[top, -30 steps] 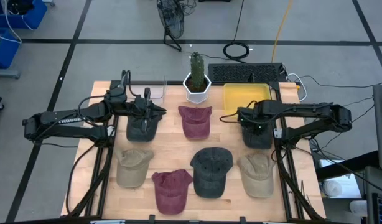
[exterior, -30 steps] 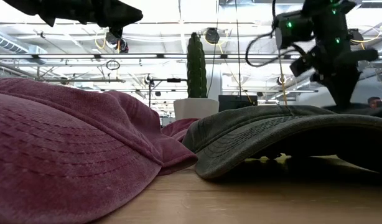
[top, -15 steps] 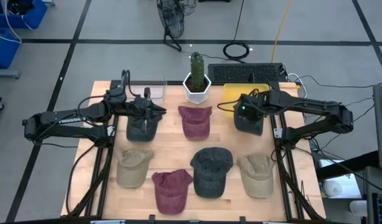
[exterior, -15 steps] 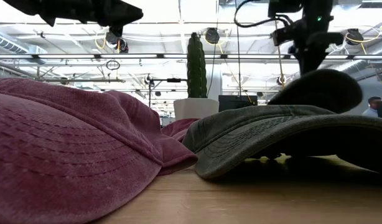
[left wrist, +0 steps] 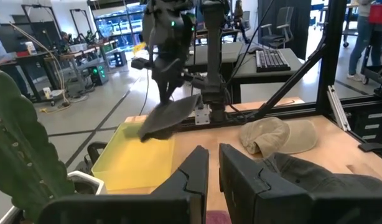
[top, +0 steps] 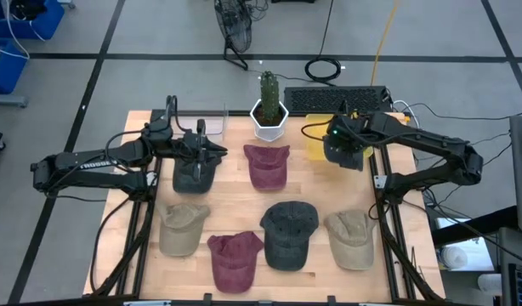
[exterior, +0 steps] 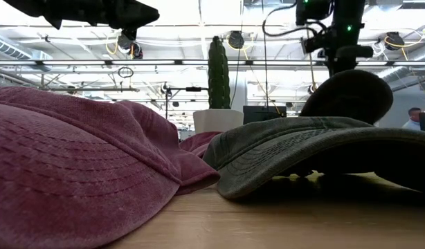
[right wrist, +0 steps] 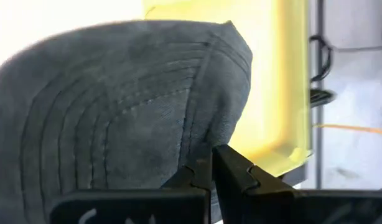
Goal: Pick & Place hat
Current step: Put the top right black cap into the yellow bin
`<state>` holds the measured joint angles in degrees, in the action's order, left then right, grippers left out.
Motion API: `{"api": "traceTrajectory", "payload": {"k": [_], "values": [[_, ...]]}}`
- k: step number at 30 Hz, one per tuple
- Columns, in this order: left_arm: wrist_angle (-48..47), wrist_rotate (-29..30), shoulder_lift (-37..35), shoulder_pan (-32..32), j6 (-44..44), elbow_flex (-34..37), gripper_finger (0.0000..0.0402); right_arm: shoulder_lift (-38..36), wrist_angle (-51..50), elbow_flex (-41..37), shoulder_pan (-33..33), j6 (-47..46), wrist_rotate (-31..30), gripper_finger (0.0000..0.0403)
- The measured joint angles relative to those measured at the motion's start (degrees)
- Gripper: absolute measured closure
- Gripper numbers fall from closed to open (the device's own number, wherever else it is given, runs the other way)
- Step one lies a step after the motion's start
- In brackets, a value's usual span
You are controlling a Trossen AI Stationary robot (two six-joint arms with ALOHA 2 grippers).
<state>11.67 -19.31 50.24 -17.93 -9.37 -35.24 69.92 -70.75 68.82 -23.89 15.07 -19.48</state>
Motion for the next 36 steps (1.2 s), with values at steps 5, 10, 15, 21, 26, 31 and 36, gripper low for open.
{"api": "traceTrajectory", "payload": {"k": [5,10,15,21,26,31,36], "values": [[0.1,0.0,0.0,0.0,0.0,0.0,0.0355,-0.1,-0.6,4.3,0.9,-0.2,0.0,0.0403],[0.2,0.0,0.0,0.0,0.5,0.0,0.0355,0.7,2.0,4.2,0.7,1.2,0.1,0.0403],[0.1,0.0,0.0,0.0,1.1,0.0,0.0355,2.2,5.9,1.5,-0.7,3.7,0.2,0.0403],[0.1,0.0,0.0,0.0,0.9,0.0,0.0355,3.5,10.7,-2.4,-4.0,7.6,0.2,0.0403],[0.1,0.0,0.0,0.0,0.7,0.0,0.0355,4.1,14.1,-5.1,-7.1,11.1,0.3,0.0403],[0.1,0.0,0.0,0.0,0.6,0.0,0.0355,4.0,18.9,-8.4,-10.5,15.9,0.2,0.0403],[0.1,0.0,0.0,0.0,0.6,0.0,0.0355,4.1,23.8,-11.5,-13.4,19.0,0.2,0.0403]]}}
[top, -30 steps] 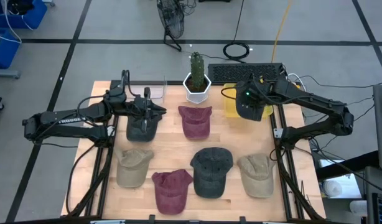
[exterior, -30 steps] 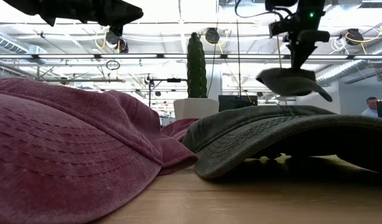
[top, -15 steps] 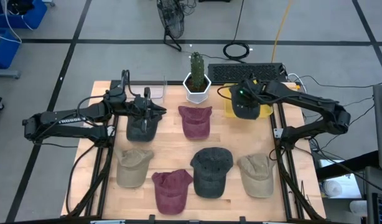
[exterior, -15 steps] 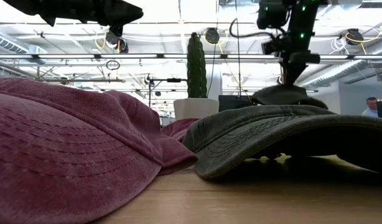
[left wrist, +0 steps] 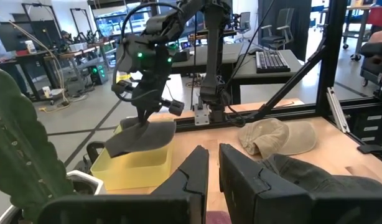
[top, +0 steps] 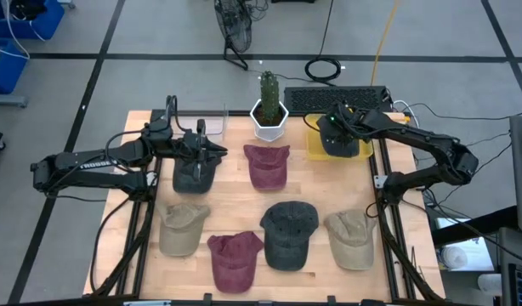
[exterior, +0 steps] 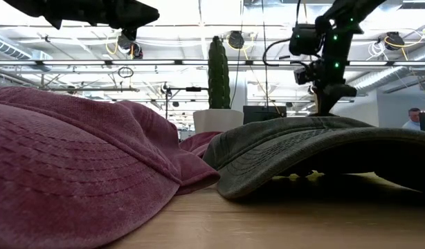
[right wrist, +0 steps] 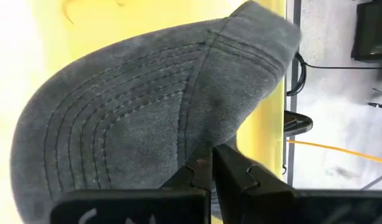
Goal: Pick & Place hat
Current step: Put the top right black cap into the yellow bin
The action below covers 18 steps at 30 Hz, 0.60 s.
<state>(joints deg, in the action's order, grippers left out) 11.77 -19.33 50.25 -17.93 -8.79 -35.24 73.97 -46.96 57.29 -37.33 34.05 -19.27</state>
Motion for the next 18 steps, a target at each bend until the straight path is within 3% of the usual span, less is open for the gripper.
{"api": "traceTrajectory", "payload": {"k": [18], "values": [[0.0,0.0,0.0,0.0,-0.5,0.0,0.0355,0.0,14.0,-9.9,-2.9,1.7,-0.2,0.0393]]}}
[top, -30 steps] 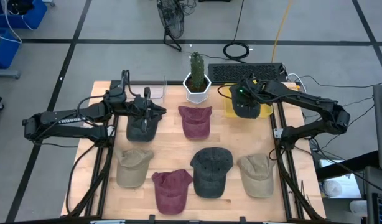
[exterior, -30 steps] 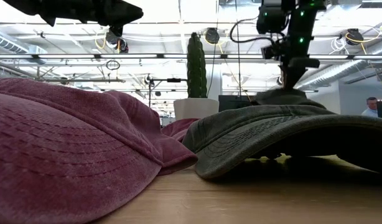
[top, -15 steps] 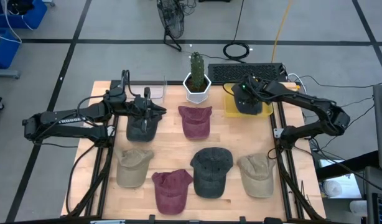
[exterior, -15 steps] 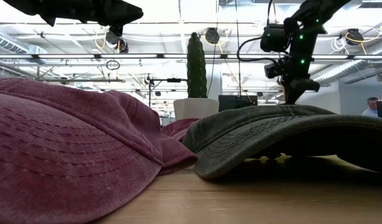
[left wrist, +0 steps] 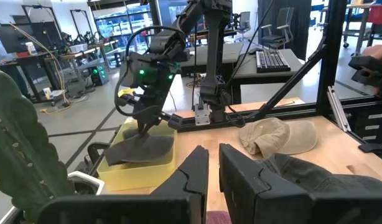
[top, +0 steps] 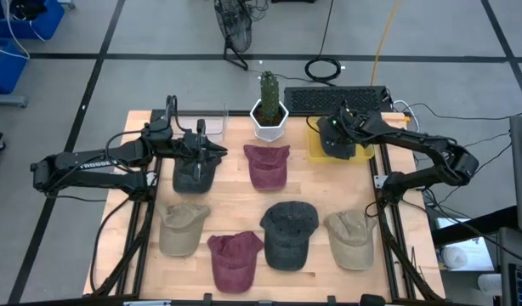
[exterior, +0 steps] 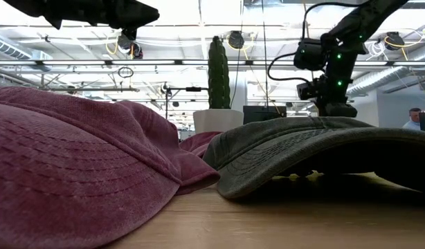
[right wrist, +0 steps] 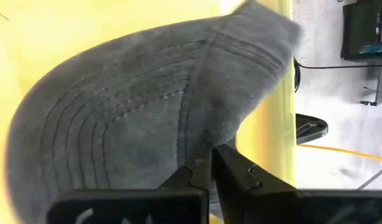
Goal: Pick & Place hat
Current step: Put the top right black cap into the yellow bin, then adjust the yellow bin
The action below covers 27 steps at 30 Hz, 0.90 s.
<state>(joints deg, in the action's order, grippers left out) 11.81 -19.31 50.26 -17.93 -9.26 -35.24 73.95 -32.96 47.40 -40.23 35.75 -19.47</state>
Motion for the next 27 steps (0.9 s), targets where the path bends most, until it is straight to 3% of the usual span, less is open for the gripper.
{"api": "traceTrajectory", "payload": {"k": [6,14,21,24,27], "values": [[0.0,0.0,0.0,0.0,0.0,0.0,0.0355,0.0,2.0,-0.5,0.0,-0.5,-4.4,0.0365],[0.0,0.0,0.0,0.0,0.1,0.0,0.0355,-0.3,2.3,-0.5,0.3,-0.8,-4.6,0.0332],[-0.5,0.0,0.0,0.0,-0.2,0.0,0.0355,-6.3,2.3,-0.5,3.2,-4.4,-4.6,0.0314],[-1.1,0.0,0.0,0.0,-1.2,0.0,0.0355,-10.6,1.7,-0.5,5.9,-9.8,-0.7,0.0310],[-1.1,1.3,0.0,0.0,-1.4,0.0,0.0355,-14.7,-0.7,-0.5,8.6,-16.8,10.0,0.0309]]}}
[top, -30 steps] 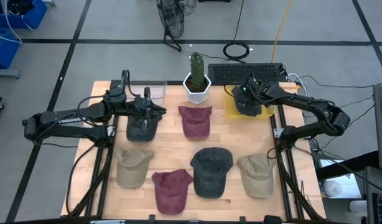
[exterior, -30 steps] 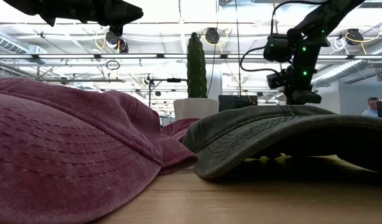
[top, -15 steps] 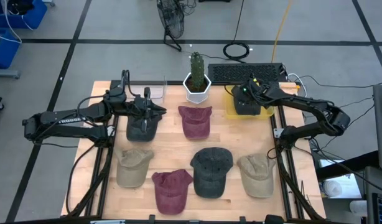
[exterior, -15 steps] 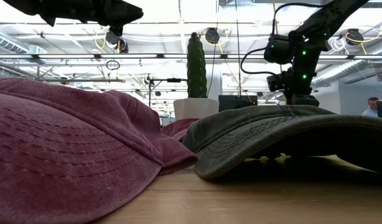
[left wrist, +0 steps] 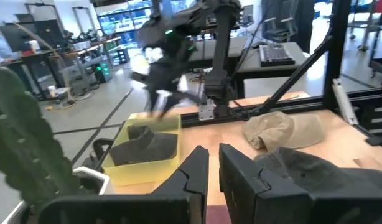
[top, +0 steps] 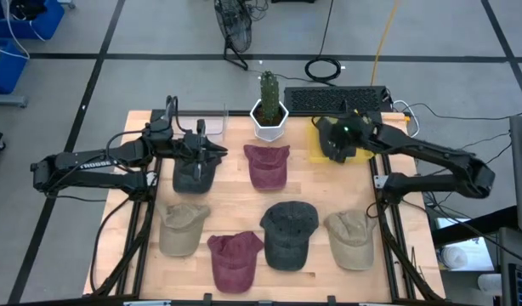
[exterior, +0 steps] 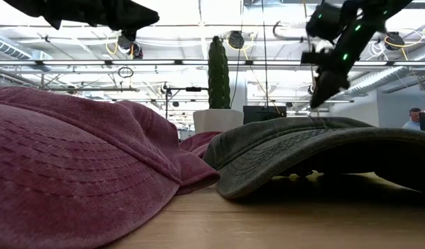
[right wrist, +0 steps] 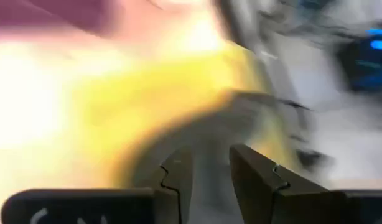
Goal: Pick & Place hat
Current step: Adjust the yellow bin
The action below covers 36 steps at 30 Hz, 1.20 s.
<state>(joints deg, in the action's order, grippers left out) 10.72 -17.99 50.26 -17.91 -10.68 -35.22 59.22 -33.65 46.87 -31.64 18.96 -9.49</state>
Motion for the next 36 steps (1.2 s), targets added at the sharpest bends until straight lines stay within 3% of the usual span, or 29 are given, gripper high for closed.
{"api": "traceTrajectory", "payload": {"k": [2,5,10,15,26,30,36], "values": [[0.0,1.0,0.0,0.0,0.0,0.0,0.0355,-1.6,-1.3,0.0,1.8,-5.8,6.7,0.0310],[0.0,1.6,0.0,0.0,0.0,0.0,0.0355,-2.4,-5.2,0.0,5.1,-12.1,11.6,0.0315],[0.2,1.6,0.0,0.0,0.6,0.0,0.0355,-0.5,-13.5,-0.1,9.9,-15.6,12.6,0.0324],[0.8,1.6,0.0,0.0,1.6,0.0,0.0355,2.3,-10.1,-3.9,10.7,-17.8,12.4,0.0333],[-0.7,1.5,0.0,0.0,3.5,0.0,0.0355,12.8,-6.5,-4.5,8.0,-17.6,1.8,0.0352],[-0.7,1.5,0.0,0.0,3.5,0.0,0.0355,14.3,-2.7,-6.0,6.8,-15.4,1.2,0.0353],[-0.7,1.6,0.0,0.0,3.5,0.0,0.0355,14.7,2.0,-7.8,5.2,-12.4,-6.0,0.0353]]}}
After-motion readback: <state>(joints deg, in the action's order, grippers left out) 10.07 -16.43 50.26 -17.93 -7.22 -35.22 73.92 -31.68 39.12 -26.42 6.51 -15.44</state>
